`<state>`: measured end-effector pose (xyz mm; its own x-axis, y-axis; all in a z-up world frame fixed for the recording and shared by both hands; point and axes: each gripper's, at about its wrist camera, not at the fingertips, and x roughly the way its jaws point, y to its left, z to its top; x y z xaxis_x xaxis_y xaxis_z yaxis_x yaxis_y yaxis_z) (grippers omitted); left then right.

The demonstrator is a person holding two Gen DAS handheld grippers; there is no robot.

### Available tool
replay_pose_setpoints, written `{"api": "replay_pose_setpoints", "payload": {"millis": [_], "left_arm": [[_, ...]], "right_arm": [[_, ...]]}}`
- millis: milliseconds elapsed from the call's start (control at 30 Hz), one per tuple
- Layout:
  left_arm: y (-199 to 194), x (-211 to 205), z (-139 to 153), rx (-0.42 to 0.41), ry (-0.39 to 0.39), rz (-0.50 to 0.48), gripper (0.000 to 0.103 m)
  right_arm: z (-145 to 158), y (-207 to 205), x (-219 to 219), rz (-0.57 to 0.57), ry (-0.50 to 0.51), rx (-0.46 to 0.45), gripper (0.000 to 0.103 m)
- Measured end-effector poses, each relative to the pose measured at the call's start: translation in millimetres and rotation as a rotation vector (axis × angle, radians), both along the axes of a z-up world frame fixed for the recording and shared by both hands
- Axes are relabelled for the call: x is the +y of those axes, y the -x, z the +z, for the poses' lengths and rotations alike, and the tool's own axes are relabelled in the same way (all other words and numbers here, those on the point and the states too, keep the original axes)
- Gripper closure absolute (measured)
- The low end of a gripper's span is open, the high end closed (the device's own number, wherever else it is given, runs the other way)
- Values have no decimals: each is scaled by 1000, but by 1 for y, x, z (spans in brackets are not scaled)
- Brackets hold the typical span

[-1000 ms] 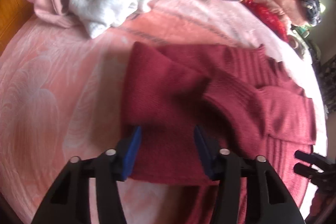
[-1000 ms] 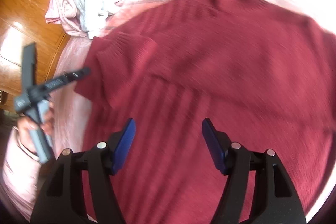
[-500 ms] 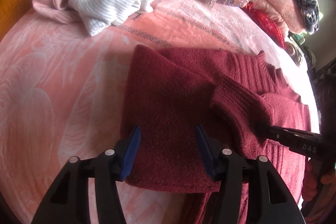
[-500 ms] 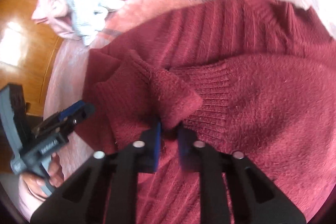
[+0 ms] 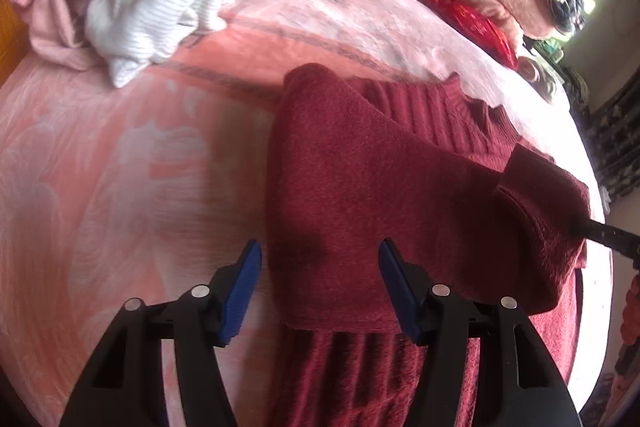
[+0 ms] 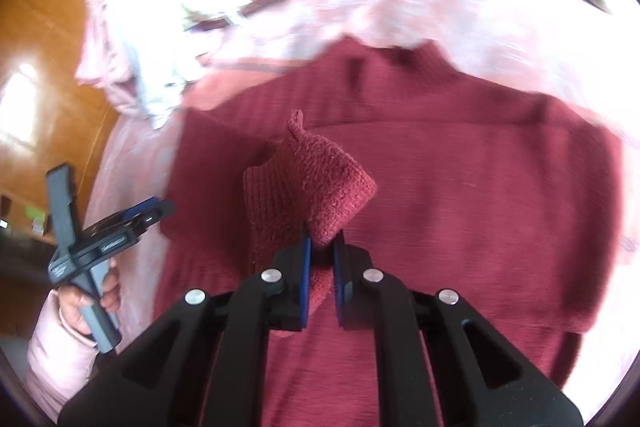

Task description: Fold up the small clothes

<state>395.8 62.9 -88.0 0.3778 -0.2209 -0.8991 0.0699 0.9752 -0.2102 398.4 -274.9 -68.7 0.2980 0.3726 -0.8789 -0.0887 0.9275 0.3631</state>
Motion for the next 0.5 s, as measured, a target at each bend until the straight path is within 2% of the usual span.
{"api": "replay_pose_setpoints", "payload": {"millis": [100, 167, 233, 267, 300, 333, 400, 500], "left_arm": [[-3, -22, -7, -1, -42, -29, 40], [-5, -32, -12, -3, -80, -41, 39], [-9, -38, -20, 9, -109, -45, 38], [-11, -39, -24, 20, -118, -43, 36], [-14, -38, -29, 31, -124, -39, 34], [-14, -36, -30, 33, -118, -35, 33], [-14, -32, -28, 41, -91, -24, 33], [-14, -24, -18, 30, -50, 6, 35]], "right_arm": [[-19, -4, -16, -30, 39, 39, 94], [-32, -7, -24, -52, 64, 68, 89], [-40, -9, -27, -69, 91, 83, 73], [-41, -10, -28, -70, 93, 82, 73], [-39, -10, -28, -74, 100, 79, 74], [-34, -9, -29, -86, 119, 71, 70], [-16, -5, -26, -100, 181, 5, 66], [7, -3, -4, -25, 213, -70, 63]]}}
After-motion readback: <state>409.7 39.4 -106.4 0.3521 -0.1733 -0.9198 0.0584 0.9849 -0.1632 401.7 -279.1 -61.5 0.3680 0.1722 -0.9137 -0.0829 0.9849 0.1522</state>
